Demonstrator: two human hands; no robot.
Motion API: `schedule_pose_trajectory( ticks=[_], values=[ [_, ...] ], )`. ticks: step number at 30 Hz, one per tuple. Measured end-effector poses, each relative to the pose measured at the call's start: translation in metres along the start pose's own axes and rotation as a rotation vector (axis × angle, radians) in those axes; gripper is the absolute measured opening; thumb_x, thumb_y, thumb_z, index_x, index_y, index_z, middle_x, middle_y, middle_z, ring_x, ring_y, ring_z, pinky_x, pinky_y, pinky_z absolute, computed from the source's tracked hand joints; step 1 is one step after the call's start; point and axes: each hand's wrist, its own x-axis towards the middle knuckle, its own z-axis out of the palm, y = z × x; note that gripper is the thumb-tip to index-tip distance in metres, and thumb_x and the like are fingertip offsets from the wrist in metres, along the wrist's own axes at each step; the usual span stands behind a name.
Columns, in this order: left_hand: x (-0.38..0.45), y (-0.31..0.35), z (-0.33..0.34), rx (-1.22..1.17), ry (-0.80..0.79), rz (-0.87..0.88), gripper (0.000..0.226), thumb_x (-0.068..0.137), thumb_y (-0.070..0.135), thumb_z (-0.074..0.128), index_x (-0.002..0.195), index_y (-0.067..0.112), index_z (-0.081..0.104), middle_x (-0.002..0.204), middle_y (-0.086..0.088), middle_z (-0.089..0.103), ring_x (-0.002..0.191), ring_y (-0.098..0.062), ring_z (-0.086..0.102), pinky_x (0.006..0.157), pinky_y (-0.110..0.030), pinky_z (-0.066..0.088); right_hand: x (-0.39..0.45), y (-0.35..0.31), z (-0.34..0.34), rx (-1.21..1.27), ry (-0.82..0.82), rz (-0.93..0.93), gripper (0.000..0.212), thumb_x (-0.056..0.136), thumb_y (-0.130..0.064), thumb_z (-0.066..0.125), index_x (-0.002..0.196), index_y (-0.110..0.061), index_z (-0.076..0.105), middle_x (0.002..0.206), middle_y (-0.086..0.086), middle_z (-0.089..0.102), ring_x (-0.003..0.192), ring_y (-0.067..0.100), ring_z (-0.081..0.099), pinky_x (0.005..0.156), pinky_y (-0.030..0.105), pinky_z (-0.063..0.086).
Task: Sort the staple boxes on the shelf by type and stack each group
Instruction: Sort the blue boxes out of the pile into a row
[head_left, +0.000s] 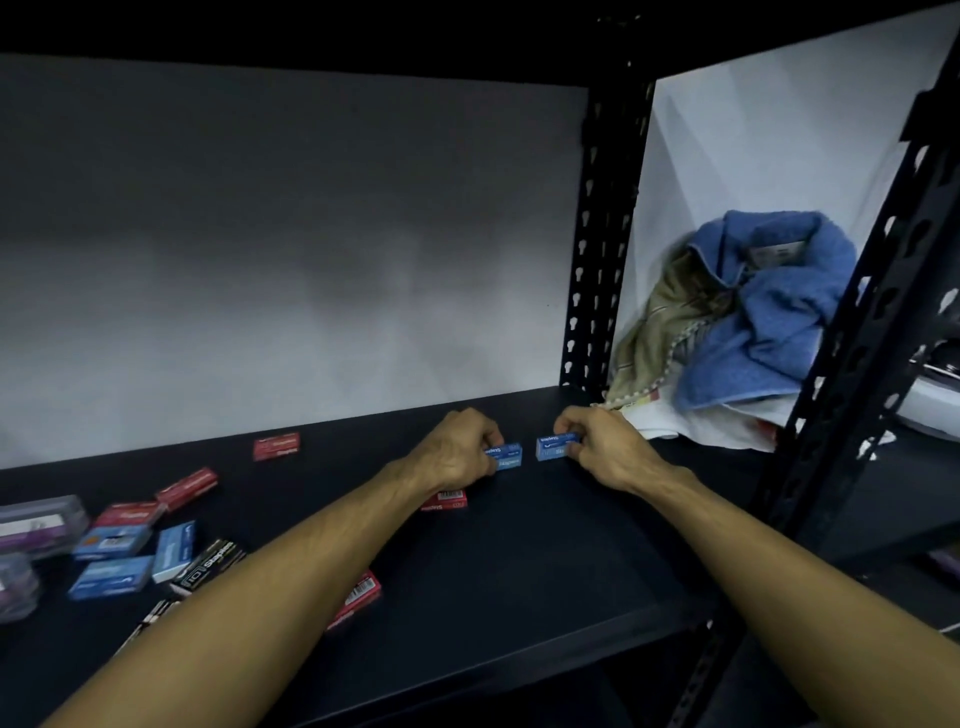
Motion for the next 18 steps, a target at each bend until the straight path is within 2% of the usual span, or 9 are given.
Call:
schedule_pose_trajectory(
  ticks=[10, 18],
  values=[
    [0.0015, 0.0022, 0.0017, -0.004, 0.008, 0.021, 0.024, 0.085, 0.01, 0.072, 0.109, 0.016, 0.071, 0.106, -0.001, 0.07, 0.093, -0.014, 0.065, 0.085, -0.026, 0.053, -0.0013, -0.0008, -0.0002, 0.012, 0.021, 0.0, 0.016, 0.09, -0.009, 0.064, 0.094, -0.024, 0.062, 0.082, -0.015, 0.058, 0.071, -0.001, 0.052, 0.069, 0.026, 0.041],
    [0.0037, 0.0036, 0.0047, 0.017, 0.032, 0.028, 0.027, 0.087, 0.01, 0.069, 0.113, 0.014, 0.07, 0.111, -0.002, 0.068, 0.094, -0.014, 0.063, 0.084, -0.025, 0.051, -0.0033, -0.0012, -0.0011, 0.04, 0.028, -0.009, 0.019, 0.089, -0.006, 0.064, 0.092, -0.024, 0.062, 0.087, -0.006, 0.065, 0.07, 0.001, 0.055, 0.07, 0.027, 0.047]
  ],
)
